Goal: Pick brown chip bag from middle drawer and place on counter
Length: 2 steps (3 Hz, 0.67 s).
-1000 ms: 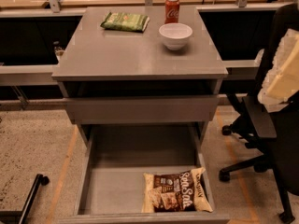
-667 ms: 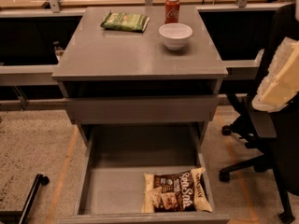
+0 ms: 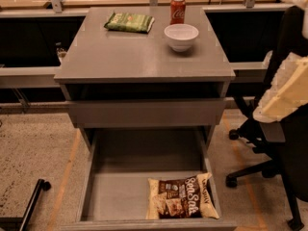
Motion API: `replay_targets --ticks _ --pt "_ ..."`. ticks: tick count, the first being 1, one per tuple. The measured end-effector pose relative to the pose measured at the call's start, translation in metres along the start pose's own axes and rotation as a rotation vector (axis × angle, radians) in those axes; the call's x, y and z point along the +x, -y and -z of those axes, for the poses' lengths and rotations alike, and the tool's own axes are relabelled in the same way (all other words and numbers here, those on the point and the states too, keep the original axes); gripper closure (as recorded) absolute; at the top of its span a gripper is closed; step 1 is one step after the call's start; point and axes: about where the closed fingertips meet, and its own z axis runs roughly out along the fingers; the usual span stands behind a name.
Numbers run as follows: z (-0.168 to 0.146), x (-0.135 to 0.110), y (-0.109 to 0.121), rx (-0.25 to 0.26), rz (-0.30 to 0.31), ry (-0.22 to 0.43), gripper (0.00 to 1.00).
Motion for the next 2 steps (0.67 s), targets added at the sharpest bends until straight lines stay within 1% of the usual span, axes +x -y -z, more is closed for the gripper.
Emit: replay_targets --ticks 1,2 --pt "0.004 -0.002 0.000 0.000 0.007 -0.001 0.00" --pt "-0.011 -0.015 -0.012 -0.024 0.002 0.033 0.00"
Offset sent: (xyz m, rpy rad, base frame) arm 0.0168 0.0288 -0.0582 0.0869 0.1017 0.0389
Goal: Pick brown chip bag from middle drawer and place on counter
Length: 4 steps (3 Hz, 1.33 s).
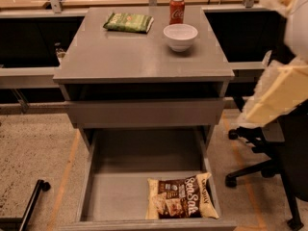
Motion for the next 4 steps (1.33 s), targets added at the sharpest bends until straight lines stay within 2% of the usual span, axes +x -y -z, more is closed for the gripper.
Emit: replay_targets --ticks 1,2,4 --pt "-0.037 0.001 -0.021 -0.060 -0.020 0.031 0.00" --pt "-0.079 0.017 -0.042 -0.130 -0.057 0.028 0.00" --pt "-0.078 0.010 -0.046 -0.124 -0.031 0.021 0.00"
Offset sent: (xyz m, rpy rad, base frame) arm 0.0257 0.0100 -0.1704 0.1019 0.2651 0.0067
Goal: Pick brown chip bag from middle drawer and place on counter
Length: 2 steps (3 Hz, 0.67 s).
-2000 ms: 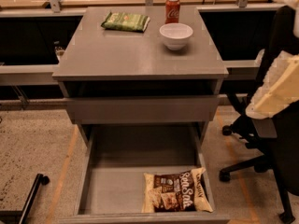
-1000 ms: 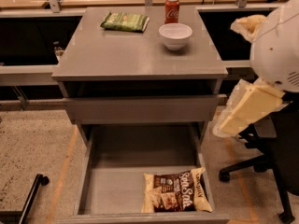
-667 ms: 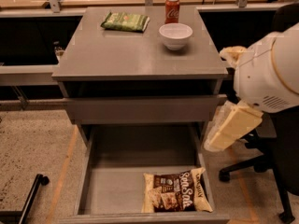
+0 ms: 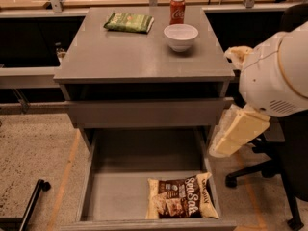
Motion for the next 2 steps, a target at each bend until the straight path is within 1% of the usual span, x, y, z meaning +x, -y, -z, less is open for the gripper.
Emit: replay_targets --ticks 1,2 --pt "-0.036 -0.003 -0.009 -0.046 0.010 0.019 0.00" --pt "-0.087 0.007 -0.021 -0.119 -0.016 0.078 0.00"
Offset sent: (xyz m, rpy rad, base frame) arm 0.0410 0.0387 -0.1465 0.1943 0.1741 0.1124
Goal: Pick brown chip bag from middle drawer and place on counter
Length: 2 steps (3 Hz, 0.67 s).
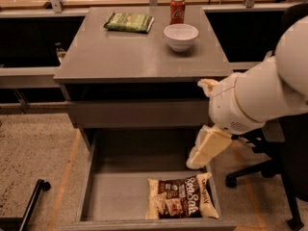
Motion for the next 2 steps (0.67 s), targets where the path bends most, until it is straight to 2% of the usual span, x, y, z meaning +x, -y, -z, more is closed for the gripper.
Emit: replay_targets --ticks 1,2 --pt "-0.060 0.031 -0.012 -0.092 -0.047 0.045 0.00" --pt "-0.091 0.056 -0.020 -0.149 -0.080 0.045 0.00"
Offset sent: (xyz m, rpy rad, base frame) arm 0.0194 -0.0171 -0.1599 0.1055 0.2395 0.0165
